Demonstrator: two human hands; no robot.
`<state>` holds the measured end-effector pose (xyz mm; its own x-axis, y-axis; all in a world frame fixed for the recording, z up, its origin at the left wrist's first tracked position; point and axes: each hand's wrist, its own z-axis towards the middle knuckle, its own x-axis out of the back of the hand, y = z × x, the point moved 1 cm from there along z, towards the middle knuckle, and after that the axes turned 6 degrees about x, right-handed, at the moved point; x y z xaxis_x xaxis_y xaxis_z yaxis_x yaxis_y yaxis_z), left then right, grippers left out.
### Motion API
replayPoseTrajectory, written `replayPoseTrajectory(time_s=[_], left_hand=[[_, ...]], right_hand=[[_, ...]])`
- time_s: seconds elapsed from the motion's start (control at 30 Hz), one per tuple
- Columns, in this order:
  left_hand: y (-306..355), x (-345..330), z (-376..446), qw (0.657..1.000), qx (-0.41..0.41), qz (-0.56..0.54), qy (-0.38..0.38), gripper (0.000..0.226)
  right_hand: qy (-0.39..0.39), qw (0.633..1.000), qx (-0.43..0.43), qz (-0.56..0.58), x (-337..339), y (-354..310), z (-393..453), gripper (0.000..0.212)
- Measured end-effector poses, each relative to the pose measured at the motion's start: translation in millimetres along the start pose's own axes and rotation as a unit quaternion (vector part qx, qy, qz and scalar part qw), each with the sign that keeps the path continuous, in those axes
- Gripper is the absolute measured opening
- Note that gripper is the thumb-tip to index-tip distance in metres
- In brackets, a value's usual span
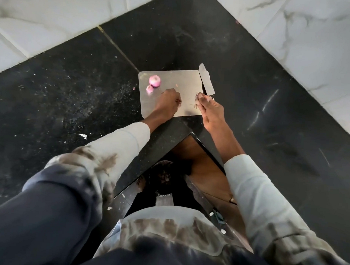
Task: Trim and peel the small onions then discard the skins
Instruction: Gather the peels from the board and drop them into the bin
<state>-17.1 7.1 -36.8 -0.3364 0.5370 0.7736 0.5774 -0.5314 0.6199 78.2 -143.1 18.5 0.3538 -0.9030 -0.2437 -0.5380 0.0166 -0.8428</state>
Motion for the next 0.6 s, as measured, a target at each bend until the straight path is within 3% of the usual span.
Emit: replayPoseTrajectory(time_s=[0.27, 0.37, 0.6], left_hand=[[13, 20, 29, 0.998, 0.0, 0.03, 0.063, 0.034], [8, 16, 39, 0.995, -0.007, 0.08, 0.065, 0.028], [16, 18, 41, 0.985, -0.002, 0.143, 0.093, 0.026]], right_hand=[[0.01, 0.998, 0.01, 0.058, 1, -14, 3, 0.015], [0.012, 0.998, 0.01, 0.069, 5, -17, 11, 0.029], [0.016, 0.997, -0.002, 0.073, 6, -11, 14, 0.039]])
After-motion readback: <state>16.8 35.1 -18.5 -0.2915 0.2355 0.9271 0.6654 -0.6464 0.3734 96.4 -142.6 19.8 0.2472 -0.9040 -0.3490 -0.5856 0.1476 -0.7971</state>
